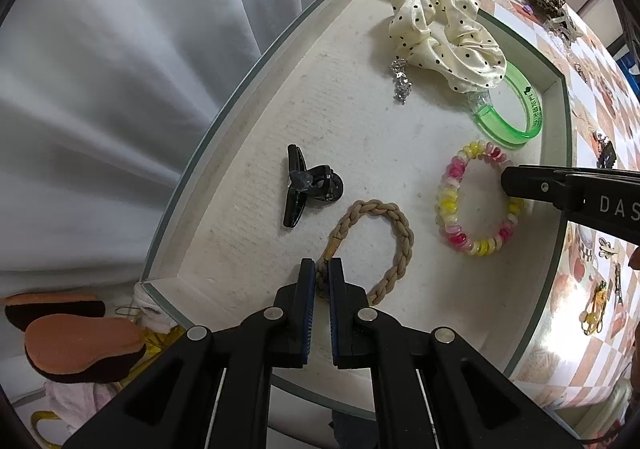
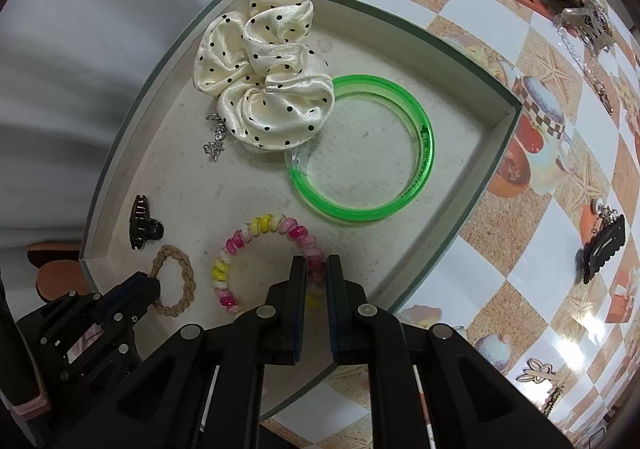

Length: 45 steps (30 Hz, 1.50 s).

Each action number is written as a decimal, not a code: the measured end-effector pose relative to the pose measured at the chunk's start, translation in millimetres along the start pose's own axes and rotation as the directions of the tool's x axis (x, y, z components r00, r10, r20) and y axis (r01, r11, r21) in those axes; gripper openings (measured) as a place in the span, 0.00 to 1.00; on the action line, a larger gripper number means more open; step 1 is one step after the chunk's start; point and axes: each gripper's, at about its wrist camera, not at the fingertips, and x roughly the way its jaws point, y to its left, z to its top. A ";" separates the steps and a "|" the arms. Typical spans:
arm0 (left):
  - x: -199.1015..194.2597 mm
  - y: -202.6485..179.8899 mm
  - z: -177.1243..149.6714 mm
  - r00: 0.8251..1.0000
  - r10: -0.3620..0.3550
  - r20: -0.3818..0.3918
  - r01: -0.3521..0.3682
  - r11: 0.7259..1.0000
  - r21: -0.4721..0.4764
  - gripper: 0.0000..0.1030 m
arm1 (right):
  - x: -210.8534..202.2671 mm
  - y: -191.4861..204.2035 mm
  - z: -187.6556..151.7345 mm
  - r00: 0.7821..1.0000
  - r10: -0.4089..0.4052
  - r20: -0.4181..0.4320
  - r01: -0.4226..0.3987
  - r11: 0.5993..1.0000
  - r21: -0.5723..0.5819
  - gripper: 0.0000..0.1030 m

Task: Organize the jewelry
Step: 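Lower the braided bracelet into the tray and open the left tool while the right tool releases the beaded bracelet, then grasp the beige hair clip with the left tool while the right tool grasps the silver spiked barrette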

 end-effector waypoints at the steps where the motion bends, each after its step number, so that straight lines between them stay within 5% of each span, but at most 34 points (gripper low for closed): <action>1: -1.3 -0.1 1.0 1.000 0.002 -0.001 -0.002 1.000 0.001 0.11 | 0.0 -0.9 0.1 1.000 0.012 -0.003 -0.012 1.000 0.004 0.11; 6: -7.4 -4.0 4.7 1.000 -0.003 -0.014 0.004 1.000 0.018 0.11 | -10.9 -4.2 7.1 0.999 0.044 0.017 -0.044 0.999 0.022 0.39; 16: -19.2 -12.3 16.2 0.999 -0.038 -0.034 0.040 0.997 0.063 0.11 | -62.7 -18.3 8.7 0.989 0.091 0.117 -0.100 0.992 0.079 0.41; 27: -40.1 -37.1 33.7 0.999 -0.026 -0.033 0.031 0.991 0.133 0.12 | -91.9 -87.3 -52.3 0.982 0.049 0.184 -0.094 0.965 0.245 0.60; 28: -42.8 -41.3 36.3 0.999 -0.027 -0.032 0.031 0.989 0.142 0.43 | -94.7 -96.0 -58.7 0.981 0.040 0.188 -0.091 0.959 0.269 0.61; 29: -44.0 -42.8 37.1 0.999 -0.020 -0.033 0.024 0.989 0.148 1.00 | -97.5 -105.3 -65.6 0.981 0.031 0.193 -0.088 0.952 0.294 0.64; 37: -64.2 -83.0 49.7 0.998 0.029 0.054 -0.041 0.971 0.237 1.00 | -112.1 -178.8 -127.0 0.978 -0.039 0.207 -0.067 0.874 0.482 0.81; 45: -77.8 -129.5 56.7 0.993 -0.020 0.112 -0.022 0.932 0.361 1.00 | -117.4 -222.8 -181.1 0.978 -0.090 0.188 -0.042 0.798 0.602 0.81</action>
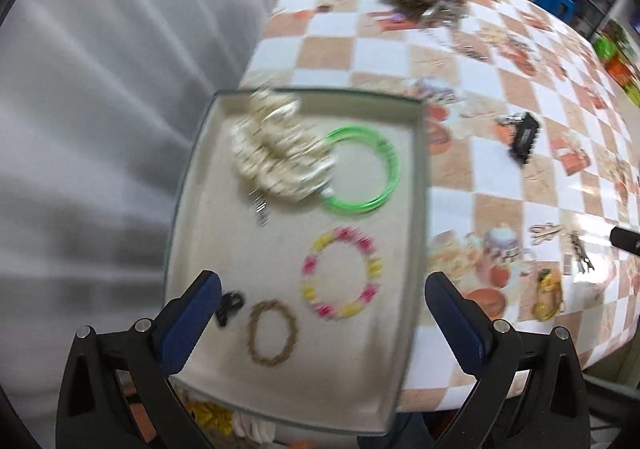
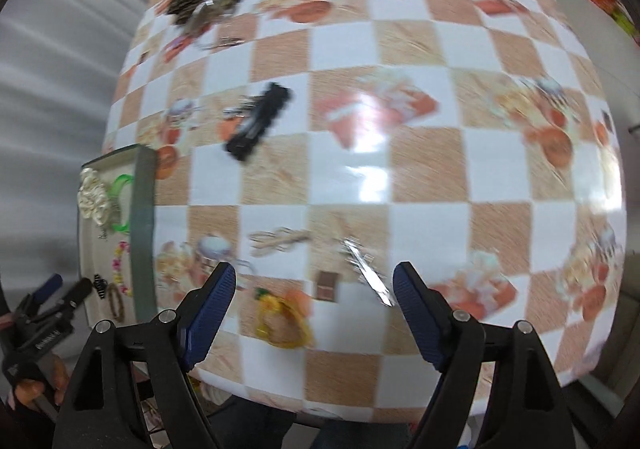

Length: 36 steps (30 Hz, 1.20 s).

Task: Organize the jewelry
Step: 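Grasp the beige hair clip with the left tool while the right tool grasps the silver spiked barrette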

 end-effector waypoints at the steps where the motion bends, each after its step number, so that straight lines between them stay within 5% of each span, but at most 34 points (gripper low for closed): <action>1: -1.1 -2.2 -2.3 1.000 -0.007 0.002 0.007 1.000 0.015 1.00 | -0.8 -7.9 -3.4 1.000 -0.005 -0.001 0.005 1.000 0.015 0.81; 9: -9.2 -58.2 8.9 0.995 -0.095 0.002 0.094 0.984 0.154 1.00 | -0.4 -41.0 -19.5 1.000 -0.020 -0.007 0.020 0.997 0.081 0.81; 21: 15.5 -140.0 7.5 0.986 -0.160 -0.050 0.167 0.918 0.360 1.00 | 17.6 -49.0 -24.3 0.999 -0.041 -0.032 0.043 0.997 0.063 0.81; 23: 19.9 -147.6 7.6 0.986 -0.160 -0.055 0.168 0.907 0.385 0.91 | 24.1 -46.8 -23.5 0.998 -0.052 -0.039 0.053 0.998 0.038 0.81; 34: 42.9 -185.1 7.7 0.974 -0.202 -0.098 0.224 0.840 0.494 0.90 | 50.8 -43.3 -22.2 0.990 -0.125 -0.062 0.122 0.991 -0.056 0.56; 36: 47.9 -192.6 8.3 0.973 -0.204 -0.107 0.230 0.829 0.509 0.79 | 51.7 -41.4 -23.2 0.988 -0.147 -0.051 0.142 0.987 -0.080 0.53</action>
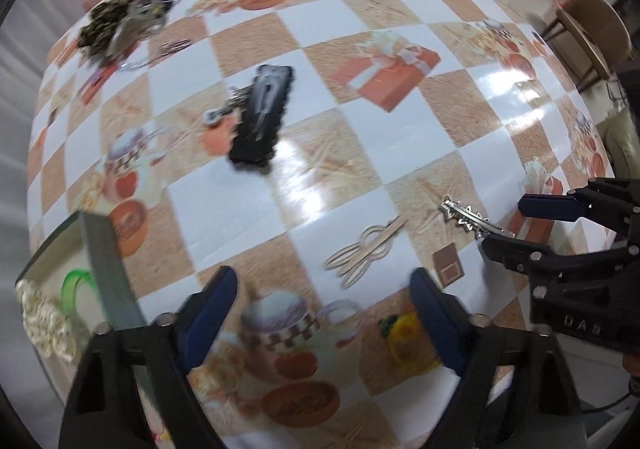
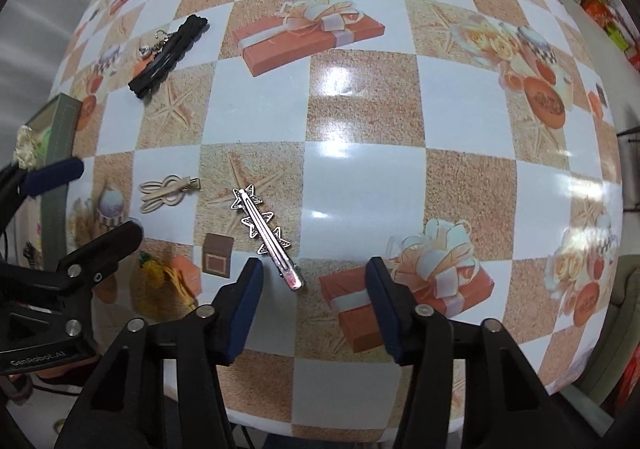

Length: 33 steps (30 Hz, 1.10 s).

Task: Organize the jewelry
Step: 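Grasp the beige hair clip with the left tool while the right tool grasps the silver spiked barrette, then carry the beige clip and silver barrette over the white tray with both tools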

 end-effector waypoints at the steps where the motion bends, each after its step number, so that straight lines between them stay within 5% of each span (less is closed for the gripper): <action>1: 4.1 -1.2 1.5 1.000 -0.002 -0.010 0.002 1.000 0.008 0.77 | 0.1 1.2 -0.3 1.000 -0.008 0.004 0.008 1.000 -0.009 0.52; 5: 17.0 -8.6 9.5 1.000 -0.002 -0.024 0.003 0.999 0.035 0.68 | 1.6 10.8 -0.5 0.999 -0.042 0.014 0.042 0.999 -0.034 0.43; 10: 18.9 -23.4 13.3 1.000 0.013 -0.008 -0.012 0.995 0.096 0.67 | 2.4 18.8 -1.0 0.998 -0.051 0.020 0.052 0.998 -0.037 0.42; 14: 17.3 -34.2 16.4 1.000 0.004 -0.001 -0.004 0.993 0.117 0.47 | 2.2 28.7 -1.8 0.997 -0.077 0.029 0.078 0.994 -0.070 0.40; 17: 16.1 -36.7 18.6 1.000 -0.002 0.001 0.002 0.994 0.109 0.25 | 2.7 36.7 -1.2 0.996 -0.080 0.037 0.083 0.993 -0.081 0.18; 18: 16.0 -36.3 20.5 1.000 -0.011 0.000 0.011 0.995 0.096 0.24 | 2.8 38.5 0.4 0.996 -0.078 0.037 0.081 0.994 -0.080 0.08; 21: 13.3 -26.2 24.0 0.998 -0.066 -0.006 0.066 0.997 0.038 0.24 | 4.8 34.7 6.5 0.998 -0.053 0.034 0.055 0.997 -0.060 0.02; 33: -6.5 10.7 9.9 0.991 -0.130 0.014 0.131 0.986 -0.103 0.24 | -18.6 10.5 18.3 0.995 0.074 0.065 -0.073 0.997 -0.013 0.06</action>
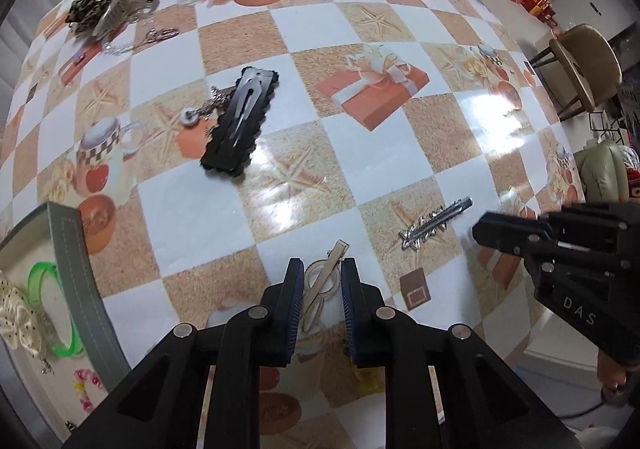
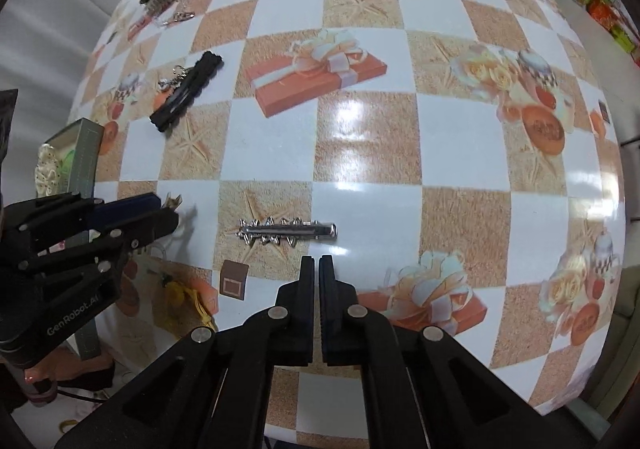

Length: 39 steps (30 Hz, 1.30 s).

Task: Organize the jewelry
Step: 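Carry the beige clip and silver barrette over the white tray with both tools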

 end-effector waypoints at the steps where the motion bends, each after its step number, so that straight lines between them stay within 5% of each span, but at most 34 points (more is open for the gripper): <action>1: 1.3 5.5 -4.0 1.000 0.001 0.000 -0.001 1.000 -0.002 0.24 | 0.6 2.7 1.3 1.000 -0.006 0.001 0.006 0.999 -0.037 0.10; 3: -0.6 9.3 -6.8 1.000 0.008 0.001 -0.008 1.000 -0.014 0.24 | 0.1 12.8 4.2 0.999 -0.034 0.022 0.037 0.990 -0.139 0.38; 4: -1.9 11.5 -8.3 1.000 0.011 0.002 -0.011 1.000 -0.025 0.24 | -0.2 19.2 4.8 0.998 -0.046 0.040 0.053 0.978 -0.201 0.43; 10: -6.8 22.7 -12.9 1.000 0.025 0.004 -0.025 0.997 -0.076 0.24 | 15.0 51.4 4.9 0.990 -0.119 0.079 0.143 0.835 -0.532 0.45; 13: -7.8 25.0 -14.4 0.999 0.032 0.005 -0.032 0.995 -0.090 0.24 | 28.9 64.3 4.6 0.986 -0.149 0.068 0.160 0.784 -0.600 0.45; 17: -12.5 26.1 -17.3 0.999 0.030 0.015 -0.028 0.993 -0.111 0.24 | 29.1 64.2 9.5 0.992 -0.119 0.032 0.116 0.818 -0.564 0.21; 20: -15.5 23.4 -18.0 0.999 0.031 0.022 -0.028 0.992 -0.123 0.24 | 28.6 64.4 11.0 0.994 -0.107 0.006 0.095 0.858 -0.505 0.21; 26: -29.7 25.9 -25.0 0.998 0.034 0.047 -0.026 0.987 -0.156 0.24 | 11.9 29.8 21.9 0.998 0.027 -0.053 -0.037 0.980 -0.195 0.16; 32: -48.8 35.5 -36.1 0.996 0.043 0.078 -0.027 0.980 -0.195 0.24 | -3.4 3.4 23.2 0.992 0.117 -0.056 -0.117 0.993 0.003 0.16; 39: -72.8 56.6 -53.4 0.991 0.063 0.115 -0.031 0.965 -0.259 0.24 | -23.7 -0.5 9.5 0.984 0.175 -0.028 -0.174 0.983 0.052 0.16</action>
